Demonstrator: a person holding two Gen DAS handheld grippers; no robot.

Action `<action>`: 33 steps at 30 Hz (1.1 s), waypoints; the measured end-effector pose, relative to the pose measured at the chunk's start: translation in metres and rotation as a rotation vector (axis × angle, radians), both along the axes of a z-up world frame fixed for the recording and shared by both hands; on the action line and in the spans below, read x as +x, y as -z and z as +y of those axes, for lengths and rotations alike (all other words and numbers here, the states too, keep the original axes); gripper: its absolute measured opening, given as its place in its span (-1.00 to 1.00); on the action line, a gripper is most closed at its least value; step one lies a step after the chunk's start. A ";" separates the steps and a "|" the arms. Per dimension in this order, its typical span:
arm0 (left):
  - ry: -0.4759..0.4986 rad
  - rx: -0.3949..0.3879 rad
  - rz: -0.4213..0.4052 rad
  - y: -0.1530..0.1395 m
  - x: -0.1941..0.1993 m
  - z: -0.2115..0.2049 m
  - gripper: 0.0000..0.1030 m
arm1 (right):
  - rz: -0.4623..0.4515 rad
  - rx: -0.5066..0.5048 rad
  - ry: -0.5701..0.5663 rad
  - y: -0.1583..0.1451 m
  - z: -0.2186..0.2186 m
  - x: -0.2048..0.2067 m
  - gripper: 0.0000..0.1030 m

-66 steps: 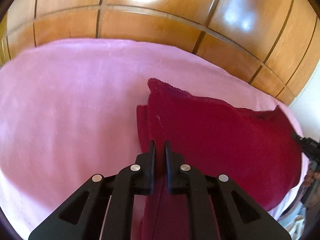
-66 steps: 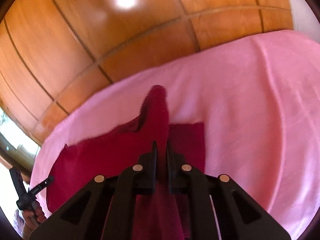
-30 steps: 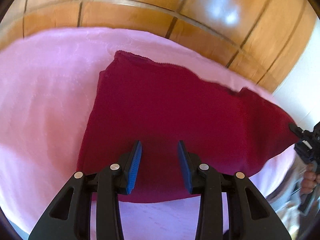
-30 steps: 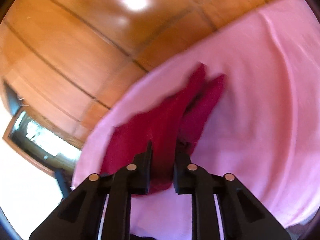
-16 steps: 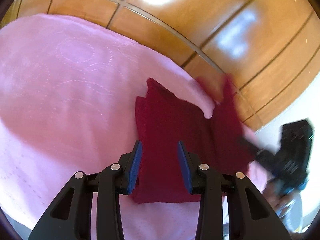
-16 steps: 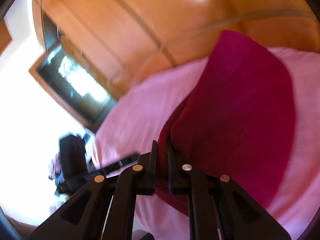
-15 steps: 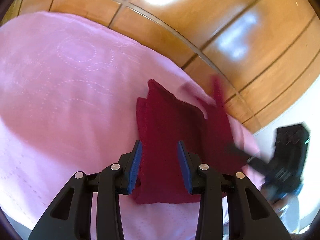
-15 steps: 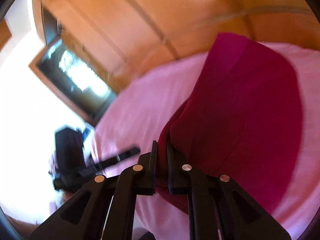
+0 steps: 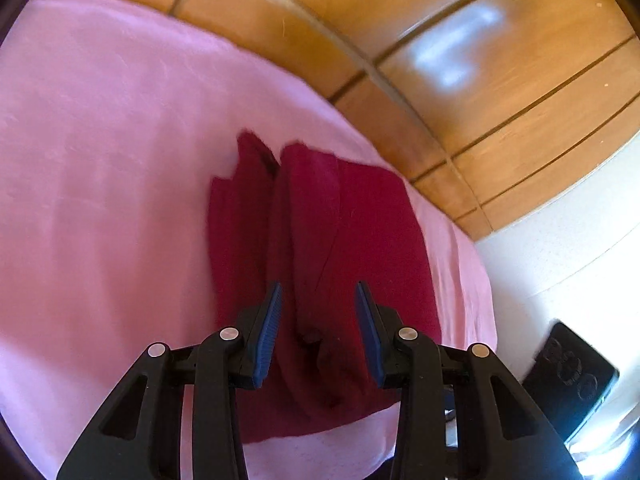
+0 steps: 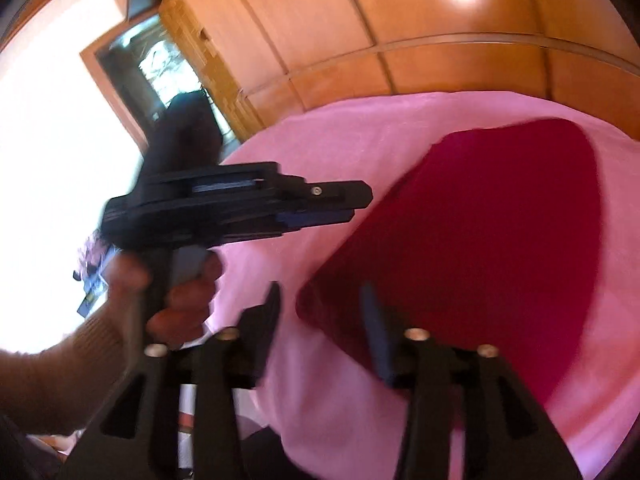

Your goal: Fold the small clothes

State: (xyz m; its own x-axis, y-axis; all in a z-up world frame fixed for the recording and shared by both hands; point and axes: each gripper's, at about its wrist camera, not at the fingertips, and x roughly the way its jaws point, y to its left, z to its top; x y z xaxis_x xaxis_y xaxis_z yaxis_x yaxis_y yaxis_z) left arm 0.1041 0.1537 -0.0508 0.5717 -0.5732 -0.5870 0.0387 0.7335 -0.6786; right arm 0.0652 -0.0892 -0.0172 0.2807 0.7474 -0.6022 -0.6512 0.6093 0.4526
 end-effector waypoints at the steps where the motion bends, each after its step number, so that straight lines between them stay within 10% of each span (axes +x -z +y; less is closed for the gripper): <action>1: 0.009 -0.006 0.013 0.002 0.004 -0.003 -0.08 | -0.006 0.000 0.036 -0.001 -0.018 -0.003 -0.01; 6: 0.034 -0.006 0.091 0.019 0.032 -0.017 0.19 | 0.014 -0.020 0.176 0.006 -0.056 0.000 0.03; 11: 0.048 0.081 0.051 0.011 0.036 -0.034 -0.58 | 0.046 -0.050 0.225 0.018 -0.057 -0.003 0.04; 17: -0.039 0.171 -0.048 -0.024 -0.004 -0.006 -0.59 | 0.017 -0.022 0.158 0.009 -0.050 -0.021 0.07; 23: -0.062 0.332 0.062 0.021 0.000 -0.004 -0.57 | 0.090 -0.064 0.124 0.047 -0.022 -0.008 0.09; 33: -0.122 0.435 -0.024 0.005 -0.015 -0.018 -0.45 | 0.054 0.012 0.195 -0.018 -0.051 0.042 0.08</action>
